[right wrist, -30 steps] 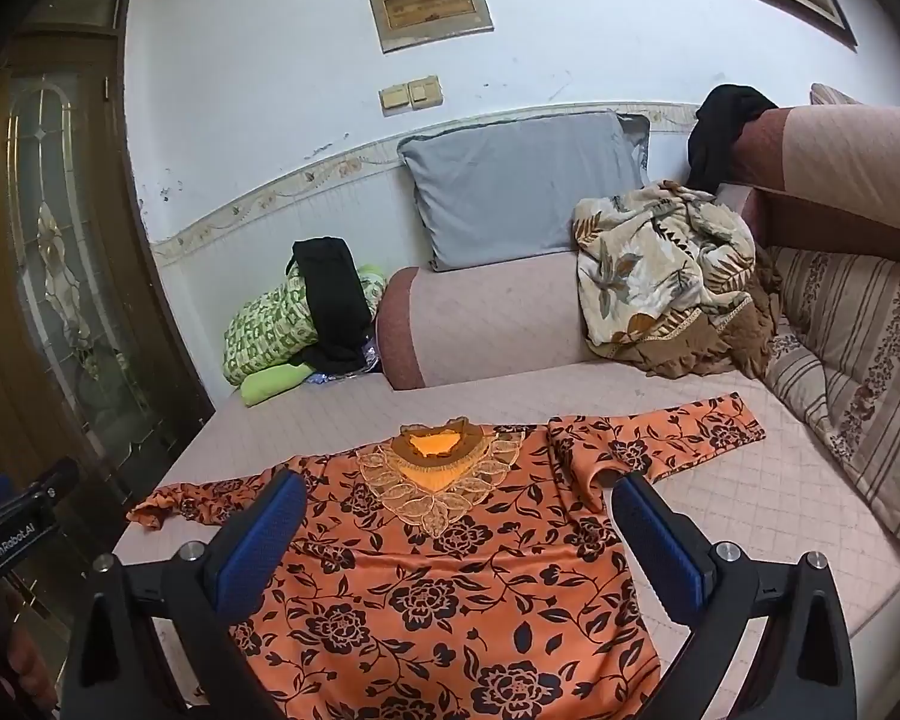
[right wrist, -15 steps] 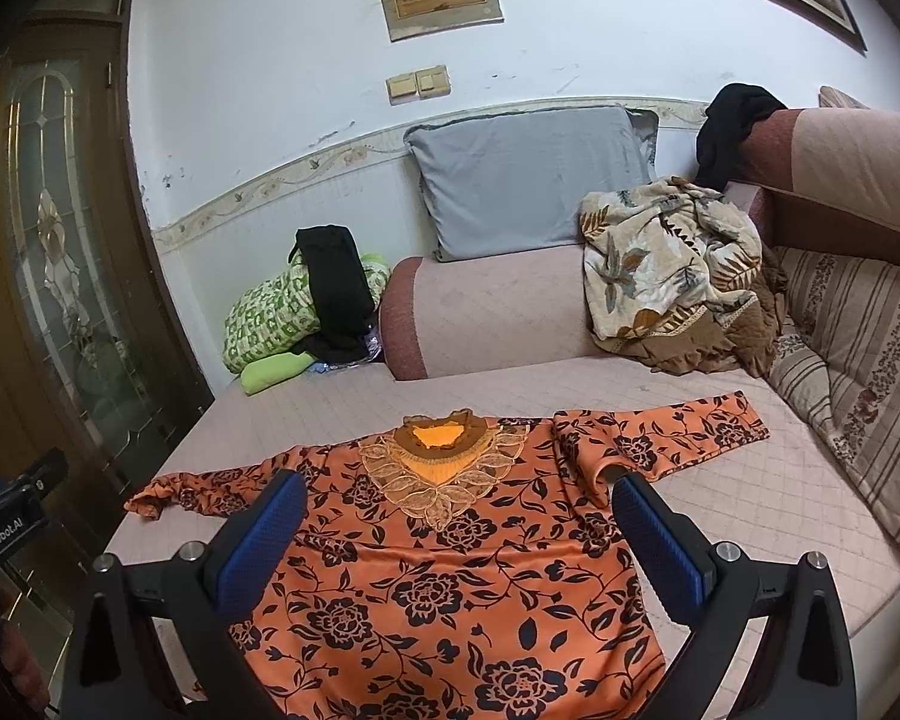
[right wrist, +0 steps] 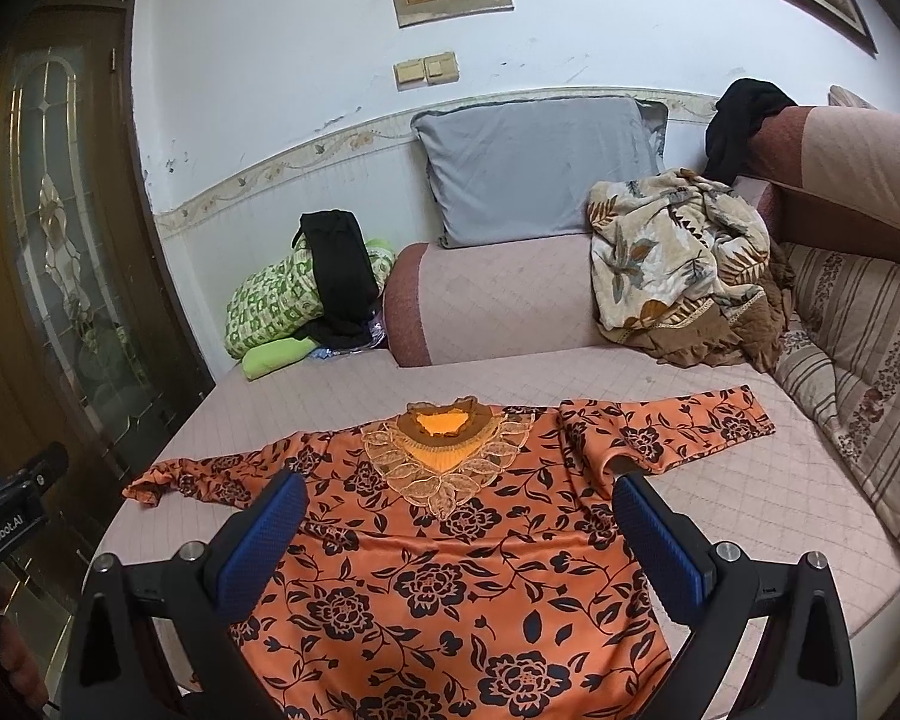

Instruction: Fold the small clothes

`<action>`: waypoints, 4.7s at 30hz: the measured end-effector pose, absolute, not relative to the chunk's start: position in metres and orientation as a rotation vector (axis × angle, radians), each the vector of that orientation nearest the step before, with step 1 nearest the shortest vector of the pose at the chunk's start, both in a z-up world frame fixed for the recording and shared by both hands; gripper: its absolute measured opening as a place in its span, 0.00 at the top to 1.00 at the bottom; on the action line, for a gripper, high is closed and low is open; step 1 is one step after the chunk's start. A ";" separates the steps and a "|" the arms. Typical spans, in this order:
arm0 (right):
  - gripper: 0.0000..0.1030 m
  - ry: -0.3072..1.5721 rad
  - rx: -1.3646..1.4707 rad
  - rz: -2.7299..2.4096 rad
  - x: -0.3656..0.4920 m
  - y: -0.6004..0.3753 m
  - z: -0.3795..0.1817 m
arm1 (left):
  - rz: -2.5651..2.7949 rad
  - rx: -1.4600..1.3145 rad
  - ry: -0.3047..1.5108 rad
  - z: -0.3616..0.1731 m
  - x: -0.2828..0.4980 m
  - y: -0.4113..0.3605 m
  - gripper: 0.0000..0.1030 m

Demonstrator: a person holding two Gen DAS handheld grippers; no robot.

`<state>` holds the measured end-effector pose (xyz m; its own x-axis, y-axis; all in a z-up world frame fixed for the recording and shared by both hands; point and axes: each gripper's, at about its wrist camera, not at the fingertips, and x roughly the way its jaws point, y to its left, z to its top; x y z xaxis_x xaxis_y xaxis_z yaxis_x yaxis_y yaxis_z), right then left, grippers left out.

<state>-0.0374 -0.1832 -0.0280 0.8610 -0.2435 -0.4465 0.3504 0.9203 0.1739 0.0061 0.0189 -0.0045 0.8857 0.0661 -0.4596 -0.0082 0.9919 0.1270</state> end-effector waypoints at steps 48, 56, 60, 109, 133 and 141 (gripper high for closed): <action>0.00 0.512 0.307 -0.334 -0.023 -0.200 -0.039 | 0.012 0.170 0.532 -0.026 -0.005 0.007 0.00; 0.00 0.524 0.284 -0.346 -0.022 -0.196 -0.043 | -0.013 0.189 0.552 -0.034 -0.002 -0.003 0.00; 0.00 0.527 0.285 -0.348 -0.020 -0.197 -0.046 | -0.018 0.205 0.566 -0.038 0.000 -0.007 0.00; 0.00 0.663 0.835 0.201 0.002 -0.240 -0.127 | 0.219 0.007 0.786 -0.106 0.080 0.128 0.00; 0.01 0.596 1.154 -0.204 0.012 -0.465 -0.214 | -0.078 0.225 0.791 -0.151 0.168 -0.098 0.00; 0.01 0.609 1.106 -0.254 0.037 -0.494 -0.225 | -0.113 0.242 0.776 -0.184 0.211 -0.185 0.00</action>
